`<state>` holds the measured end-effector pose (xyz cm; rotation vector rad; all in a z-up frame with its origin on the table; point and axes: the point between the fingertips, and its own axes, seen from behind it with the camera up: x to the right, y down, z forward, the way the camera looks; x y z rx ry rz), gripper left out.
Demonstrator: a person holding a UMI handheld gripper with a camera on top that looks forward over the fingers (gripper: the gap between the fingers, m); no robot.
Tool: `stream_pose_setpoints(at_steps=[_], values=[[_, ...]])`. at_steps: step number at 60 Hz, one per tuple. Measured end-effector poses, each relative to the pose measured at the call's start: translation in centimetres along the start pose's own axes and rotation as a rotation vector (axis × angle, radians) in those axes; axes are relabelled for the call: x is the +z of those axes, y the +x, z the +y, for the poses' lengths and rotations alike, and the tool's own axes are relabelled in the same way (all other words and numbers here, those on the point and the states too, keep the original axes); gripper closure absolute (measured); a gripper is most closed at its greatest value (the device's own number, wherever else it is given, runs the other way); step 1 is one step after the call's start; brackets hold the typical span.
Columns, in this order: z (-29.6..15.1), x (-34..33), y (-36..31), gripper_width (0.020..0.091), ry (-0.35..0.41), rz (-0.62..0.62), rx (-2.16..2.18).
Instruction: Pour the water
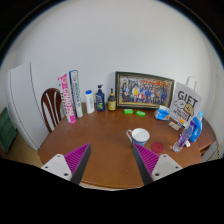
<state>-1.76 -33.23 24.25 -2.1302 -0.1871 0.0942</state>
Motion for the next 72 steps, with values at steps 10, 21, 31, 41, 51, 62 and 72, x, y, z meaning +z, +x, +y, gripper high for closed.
stream_pose_setpoints(at_steps=[10, 21, 31, 41, 51, 62, 72], values=[[0.3, -0.2, 3.1, 0.0251, 0.000, 0.066, 0.023], [1.8, 0.0, 9.9, 0.0246, -0.003, 0.145, 0.056], [4.2, 1.0, 18.8, 0.0246, 0.014, 0.225, 0.077], [5.7, 3.6, 28.8, 0.0246, 0.056, 0.282, 0.090], [5.8, 8.5, 36.7, 0.0244, 0.110, 0.282, 0.073], [6.1, 15.4, 41.8, 0.0244, 0.135, 0.252, 0.086], [6.7, 20.4, 43.4, 0.0398, 0.149, 0.223, 0.102]])
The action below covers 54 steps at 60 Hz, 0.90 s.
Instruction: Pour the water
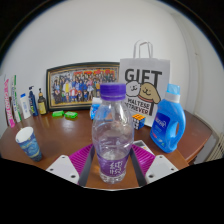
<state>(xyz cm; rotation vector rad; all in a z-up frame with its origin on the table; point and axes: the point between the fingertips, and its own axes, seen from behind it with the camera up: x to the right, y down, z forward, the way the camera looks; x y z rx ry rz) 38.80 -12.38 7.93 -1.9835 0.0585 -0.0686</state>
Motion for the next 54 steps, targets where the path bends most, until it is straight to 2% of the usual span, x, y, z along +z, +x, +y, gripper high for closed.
stream_pose_setpoints(at_steps=[2, 4, 9, 17, 25, 35, 45, 54], values=[[0.1, 0.6, 0.2, 0.0471, 0.003, 0.004, -0.002], [0.0, 1.0, 0.3, 0.0581, 0.013, 0.007, -0.003], [-0.4, 1.3, 0.3, 0.0611, 0.047, 0.006, 0.007], [-0.7, 1.5, 0.1, 0.0752, 0.055, 0.016, -0.015], [-1.5, 1.5, 0.1, 0.0754, 0.053, 0.066, -0.142], [-5.8, -0.1, -0.7, 0.0756, 0.080, 0.160, -0.412], [-10.4, -1.6, -3.6, 0.0757, 0.102, 0.256, -0.808], [-12.4, -2.1, -7.1, 0.0755, 0.105, 0.313, -1.177]])
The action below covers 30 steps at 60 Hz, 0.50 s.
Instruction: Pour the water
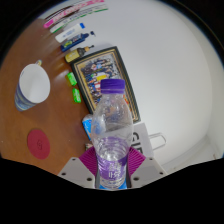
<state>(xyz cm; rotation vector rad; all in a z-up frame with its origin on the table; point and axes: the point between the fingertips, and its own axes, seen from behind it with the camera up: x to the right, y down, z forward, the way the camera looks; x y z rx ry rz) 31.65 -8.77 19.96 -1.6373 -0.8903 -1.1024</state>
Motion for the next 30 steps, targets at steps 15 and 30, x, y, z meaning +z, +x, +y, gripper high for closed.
stream_pose_setpoints(at_steps=[15, 30], values=[[-4.8, -1.0, -0.6, 0.0756, 0.021, 0.070, -0.467], [-8.1, -1.1, -2.1, 0.0756, 0.060, 0.112, -0.813]])
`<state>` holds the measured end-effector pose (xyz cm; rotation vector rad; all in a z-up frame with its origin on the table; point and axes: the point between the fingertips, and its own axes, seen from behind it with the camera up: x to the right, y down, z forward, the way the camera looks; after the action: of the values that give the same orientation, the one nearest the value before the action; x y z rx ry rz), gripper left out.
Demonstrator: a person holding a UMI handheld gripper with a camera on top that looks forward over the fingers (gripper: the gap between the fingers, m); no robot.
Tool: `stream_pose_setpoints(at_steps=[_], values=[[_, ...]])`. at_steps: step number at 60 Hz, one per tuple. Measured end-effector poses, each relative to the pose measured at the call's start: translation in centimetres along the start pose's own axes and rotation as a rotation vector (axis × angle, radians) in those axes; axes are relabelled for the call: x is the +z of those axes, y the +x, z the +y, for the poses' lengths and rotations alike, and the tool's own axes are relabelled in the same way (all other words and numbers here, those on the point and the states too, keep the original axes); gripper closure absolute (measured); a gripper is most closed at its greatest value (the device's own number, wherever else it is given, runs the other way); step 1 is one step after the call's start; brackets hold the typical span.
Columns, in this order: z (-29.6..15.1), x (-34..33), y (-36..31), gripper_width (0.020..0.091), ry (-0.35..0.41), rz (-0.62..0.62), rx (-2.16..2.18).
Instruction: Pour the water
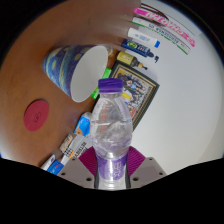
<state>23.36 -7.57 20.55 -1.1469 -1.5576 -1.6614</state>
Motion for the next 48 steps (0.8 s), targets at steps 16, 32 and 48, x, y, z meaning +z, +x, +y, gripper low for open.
stream_pose_setpoints(at_steps=[16, 32, 48], values=[[0.6, -0.5, 1.1, 0.0756, 0.015, -0.009, 0.078], [3.0, -2.5, 4.7, 0.0757, 0.041, -0.041, 0.750], [1.1, -3.0, 0.8, 0.0757, 0.070, -0.273, 1.644]])
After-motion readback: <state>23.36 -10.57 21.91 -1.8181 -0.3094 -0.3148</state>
